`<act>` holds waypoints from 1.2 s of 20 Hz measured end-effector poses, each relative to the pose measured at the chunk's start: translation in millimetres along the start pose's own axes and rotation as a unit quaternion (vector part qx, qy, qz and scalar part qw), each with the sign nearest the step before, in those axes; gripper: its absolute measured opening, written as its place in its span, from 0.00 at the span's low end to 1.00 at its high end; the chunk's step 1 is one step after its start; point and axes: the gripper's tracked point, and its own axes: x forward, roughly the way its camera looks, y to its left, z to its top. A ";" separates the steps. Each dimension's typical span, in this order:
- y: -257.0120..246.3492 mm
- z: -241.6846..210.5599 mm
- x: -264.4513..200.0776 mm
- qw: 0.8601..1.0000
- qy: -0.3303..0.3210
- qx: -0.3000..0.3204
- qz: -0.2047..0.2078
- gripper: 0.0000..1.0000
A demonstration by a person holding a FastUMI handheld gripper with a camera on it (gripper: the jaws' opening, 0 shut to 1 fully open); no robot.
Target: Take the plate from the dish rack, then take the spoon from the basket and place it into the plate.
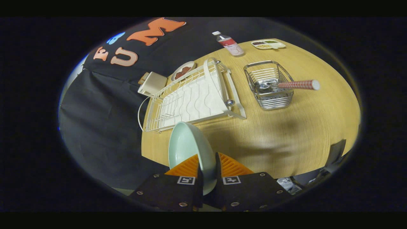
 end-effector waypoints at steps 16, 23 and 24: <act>-24.9 -4.1 58.3 0.997 -0.051 0.037 0.045 0.20; -41.0 18.3 45.5 0.994 -0.098 0.041 0.017 0.32; -45.0 25.4 38.5 0.993 -0.114 0.032 0.009 0.36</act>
